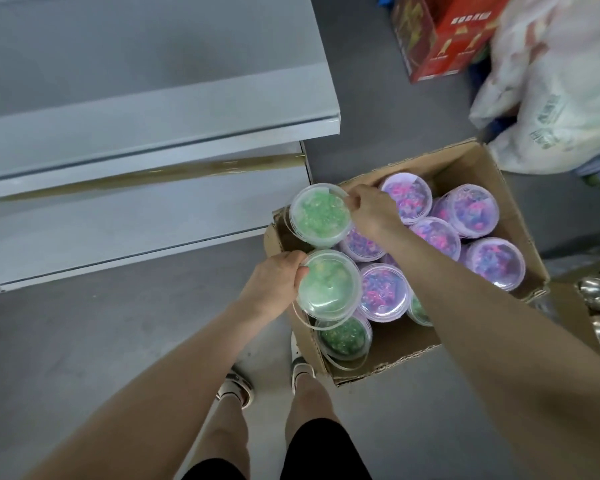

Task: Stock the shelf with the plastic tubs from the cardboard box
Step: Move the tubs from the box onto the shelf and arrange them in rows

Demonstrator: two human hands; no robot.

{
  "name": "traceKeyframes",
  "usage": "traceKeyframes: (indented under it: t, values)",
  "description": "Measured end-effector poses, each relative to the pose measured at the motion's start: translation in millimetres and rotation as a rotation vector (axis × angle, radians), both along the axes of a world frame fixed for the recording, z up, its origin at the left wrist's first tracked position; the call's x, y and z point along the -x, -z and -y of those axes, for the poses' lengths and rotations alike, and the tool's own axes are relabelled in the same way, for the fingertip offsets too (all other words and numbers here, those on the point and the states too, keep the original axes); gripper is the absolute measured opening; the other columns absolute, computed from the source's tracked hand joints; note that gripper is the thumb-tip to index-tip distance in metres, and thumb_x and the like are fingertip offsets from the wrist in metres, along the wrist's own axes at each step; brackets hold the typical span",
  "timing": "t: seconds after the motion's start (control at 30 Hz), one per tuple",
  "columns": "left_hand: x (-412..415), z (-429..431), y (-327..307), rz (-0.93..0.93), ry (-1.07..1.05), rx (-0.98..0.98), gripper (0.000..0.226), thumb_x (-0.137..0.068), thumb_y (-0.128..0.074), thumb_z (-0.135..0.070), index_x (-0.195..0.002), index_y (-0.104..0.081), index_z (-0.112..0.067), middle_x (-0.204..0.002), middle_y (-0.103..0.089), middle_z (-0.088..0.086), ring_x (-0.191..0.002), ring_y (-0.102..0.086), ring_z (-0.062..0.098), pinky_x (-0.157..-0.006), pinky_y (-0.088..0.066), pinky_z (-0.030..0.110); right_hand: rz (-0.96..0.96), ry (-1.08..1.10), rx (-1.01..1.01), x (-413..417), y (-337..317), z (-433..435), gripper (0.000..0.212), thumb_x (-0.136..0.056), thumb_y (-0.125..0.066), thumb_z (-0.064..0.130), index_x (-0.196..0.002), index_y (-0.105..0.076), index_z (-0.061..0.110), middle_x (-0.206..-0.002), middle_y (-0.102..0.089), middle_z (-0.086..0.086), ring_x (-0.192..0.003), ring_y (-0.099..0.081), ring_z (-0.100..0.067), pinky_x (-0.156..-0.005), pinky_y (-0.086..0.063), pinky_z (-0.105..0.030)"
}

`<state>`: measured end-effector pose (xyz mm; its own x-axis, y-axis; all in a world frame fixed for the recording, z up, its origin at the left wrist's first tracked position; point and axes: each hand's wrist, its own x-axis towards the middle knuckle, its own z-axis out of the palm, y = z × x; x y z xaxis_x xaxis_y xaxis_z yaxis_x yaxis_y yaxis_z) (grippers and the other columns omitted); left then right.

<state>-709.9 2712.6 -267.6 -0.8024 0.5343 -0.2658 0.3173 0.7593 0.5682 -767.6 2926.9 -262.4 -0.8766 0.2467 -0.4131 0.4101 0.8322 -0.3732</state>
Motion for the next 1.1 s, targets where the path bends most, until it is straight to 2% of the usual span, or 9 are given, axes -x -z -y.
traceKeyframes:
  t: [0.2, 0.33, 0.47, 0.63, 0.73, 0.83, 0.87, 1.0, 1.1]
  values:
    - [-4.0, 21.5, -36.7, -0.122, 0.081, -0.019, 0.025, -0.099, -0.039, -0.027, -0.109, -0.058, -0.015, -0.1, -0.065, 0.004, -0.084, -0.062, 0.029, -0.065, -0.04, 0.031, -0.18, 0.197, -0.079, -29.4, -49.2, -6.2, 0.032, -0.099, -0.043, 0.024, -0.116, -0.062, 0.005, -0.113, -0.066, -0.021, -0.107, -0.059, -0.039, -0.088, -0.043, -0.038]
    - [3.7, 51.4, -71.6, -0.234, 0.071, -0.017, 0.029, -0.1, -0.034, -0.03, -0.111, -0.057, -0.017, -0.103, -0.068, 0.004, -0.09, -0.063, 0.028, -0.074, -0.05, 0.037, -0.272, 0.288, -0.129, -53.2, -93.7, 2.6, 0.031, -0.098, -0.046, 0.024, -0.119, -0.064, 0.009, -0.113, -0.067, -0.02, -0.107, -0.06, -0.039, -0.089, -0.042, -0.036]
    - [18.5, 93.5, -116.5, -0.27, 0.017, 0.019, 0.032, -0.1, -0.029, -0.031, -0.111, -0.056, -0.018, -0.104, -0.067, 0.005, -0.093, -0.062, 0.031, -0.079, -0.048, 0.039, -0.323, 0.317, -0.147, -68.4, -141.2, 25.1, 0.028, -0.097, -0.046, 0.022, -0.115, -0.064, 0.009, -0.107, -0.067, -0.025, -0.101, -0.061, -0.044, -0.087, -0.046, -0.04]
    - [42.6, 154.8, -175.4, -0.389, -0.003, -0.015, 0.03, -0.099, -0.034, -0.028, -0.105, -0.059, -0.014, -0.097, -0.068, 0.011, -0.09, -0.061, 0.035, -0.074, -0.042, 0.037, -0.397, 0.256, -0.182, -67.5, -200.3, 69.6, 0.028, -0.097, -0.045, 0.018, -0.102, -0.067, 0.001, -0.102, -0.066, -0.029, -0.097, -0.06, -0.045, -0.083, -0.045, -0.041]
    - [58.0, 194.7, -211.9, -0.487, -0.039, -0.024, 0.042, -0.093, -0.025, -0.036, -0.104, -0.06, -0.016, -0.097, -0.069, 0.009, -0.091, -0.061, 0.034, -0.075, -0.042, 0.037, -0.487, 0.201, -0.14, -56.2, -232.5, 97.1, 0.024, -0.094, -0.046, 0.017, -0.095, -0.067, 0.005, -0.096, -0.067, -0.024, -0.091, -0.061, -0.041, -0.083, -0.048, -0.043]
    - [70.9, 236.3, -247.3, -0.564, -0.085, -0.086, 0.046, -0.087, -0.024, -0.038, -0.1, -0.062, -0.015, -0.091, -0.069, 0.01, -0.086, -0.061, 0.034, -0.073, -0.043, 0.037, -0.549, 0.12, -0.113, -43.3, -268.7, 127.8, 0.024, -0.094, -0.047, 0.016, -0.098, -0.069, 0.006, -0.095, -0.068, -0.015, -0.089, -0.06, -0.031, -0.072, -0.04, -0.028]
    - [76.2, 249.8, -258.6, -0.583, -0.106, -0.094, 0.045, -0.087, -0.025, -0.038, -0.098, -0.062, -0.015, -0.09, -0.069, 0.01, -0.084, -0.061, 0.033, -0.072, -0.043, 0.036, -0.555, 0.092, -0.111, -37.6, -280.5, 137.4, 0.025, -0.094, -0.047, 0.017, -0.1, -0.069, 0.008, -0.096, -0.068, -0.014, -0.09, -0.061, -0.031, -0.07, -0.038, -0.027]
    - [95.5, 297.8, -303.9, -0.674, -0.233, -0.091, 0.049, -0.087, -0.026, -0.04, -0.102, -0.064, -0.014, -0.094, -0.07, 0.016, -0.089, -0.062, 0.038, -0.075, -0.044, 0.038, -0.649, -0.03, -0.092, -13.2, -327.9, 178.4, 0.03, -0.095, -0.049, 0.026, -0.096, -0.07, 0.005, -0.094, -0.069, -0.018, -0.092, -0.061, -0.036, -0.076, -0.043, -0.035]
    - [106.3, 327.2, -336.8, -0.68, -0.368, -0.123, 0.035, -0.095, -0.037, -0.032, -0.104, -0.067, -0.016, -0.086, -0.071, 0.013, -0.087, -0.064, 0.037, -0.076, -0.045, 0.036, -0.726, -0.111, -0.052, 11.7, -358.3, 208.2, 0.027, -0.096, -0.049, 0.02, -0.094, -0.07, 0.003, -0.095, -0.07, -0.017, -0.093, -0.061, -0.034, -0.08, -0.047, -0.039]
